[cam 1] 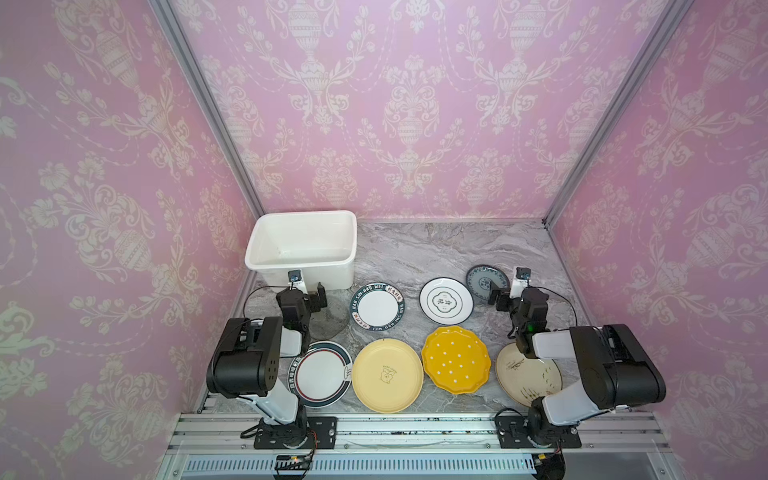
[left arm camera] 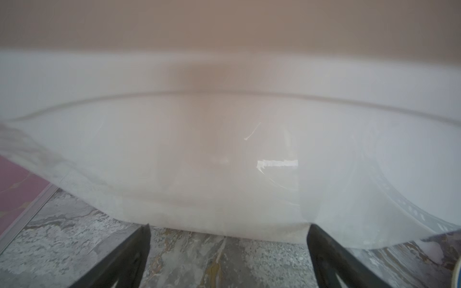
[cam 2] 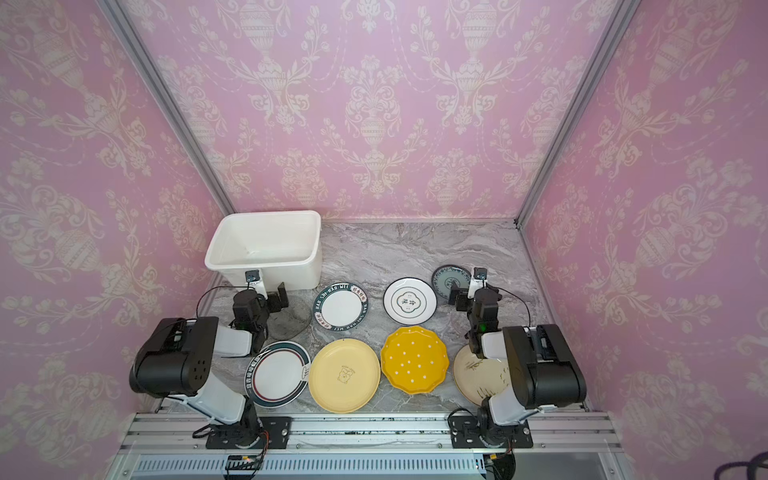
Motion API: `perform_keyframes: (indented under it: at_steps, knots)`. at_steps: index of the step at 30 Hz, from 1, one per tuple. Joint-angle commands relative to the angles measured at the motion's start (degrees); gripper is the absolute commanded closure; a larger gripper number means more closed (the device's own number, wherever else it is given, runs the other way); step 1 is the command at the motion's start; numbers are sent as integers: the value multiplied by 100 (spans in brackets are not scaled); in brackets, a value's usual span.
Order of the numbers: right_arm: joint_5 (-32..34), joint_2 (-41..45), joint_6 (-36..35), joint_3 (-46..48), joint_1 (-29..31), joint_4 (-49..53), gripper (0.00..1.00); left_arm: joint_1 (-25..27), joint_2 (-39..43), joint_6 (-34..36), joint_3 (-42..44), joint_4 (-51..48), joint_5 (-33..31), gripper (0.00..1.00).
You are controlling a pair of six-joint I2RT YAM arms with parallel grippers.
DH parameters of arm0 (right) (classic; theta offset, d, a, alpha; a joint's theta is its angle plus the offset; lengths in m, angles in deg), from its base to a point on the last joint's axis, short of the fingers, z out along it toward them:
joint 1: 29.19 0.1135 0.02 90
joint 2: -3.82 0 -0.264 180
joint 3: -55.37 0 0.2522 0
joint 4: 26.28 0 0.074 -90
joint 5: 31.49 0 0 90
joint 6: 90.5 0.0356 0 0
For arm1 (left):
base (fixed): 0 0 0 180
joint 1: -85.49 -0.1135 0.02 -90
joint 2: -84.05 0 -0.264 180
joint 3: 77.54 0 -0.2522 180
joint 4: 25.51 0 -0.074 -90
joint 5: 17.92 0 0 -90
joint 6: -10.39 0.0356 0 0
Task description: Place the plates into the plastic bin on the countertop
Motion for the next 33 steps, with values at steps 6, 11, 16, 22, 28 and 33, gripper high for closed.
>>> perform_keyframes:
  at_steps: [6,11,16,22,28,33]
  knots:
    - [90,-15,88,41,35,-93,0,35,-65,129,56,132,120,1]
    - [91,-15,86,43,34,-90,0,35,-68,133,56,140,125,1]
    - [94,-14,90,43,37,-96,0,29,-68,130,56,135,121,1]
    - [85,-13,91,51,32,-109,0,34,-68,129,53,142,136,1]
    - [83,-21,91,43,40,-93,0,31,-61,128,53,134,138,1]
    - [46,299,35,-6,46,248,0,32,36,201,134,248,286,1]
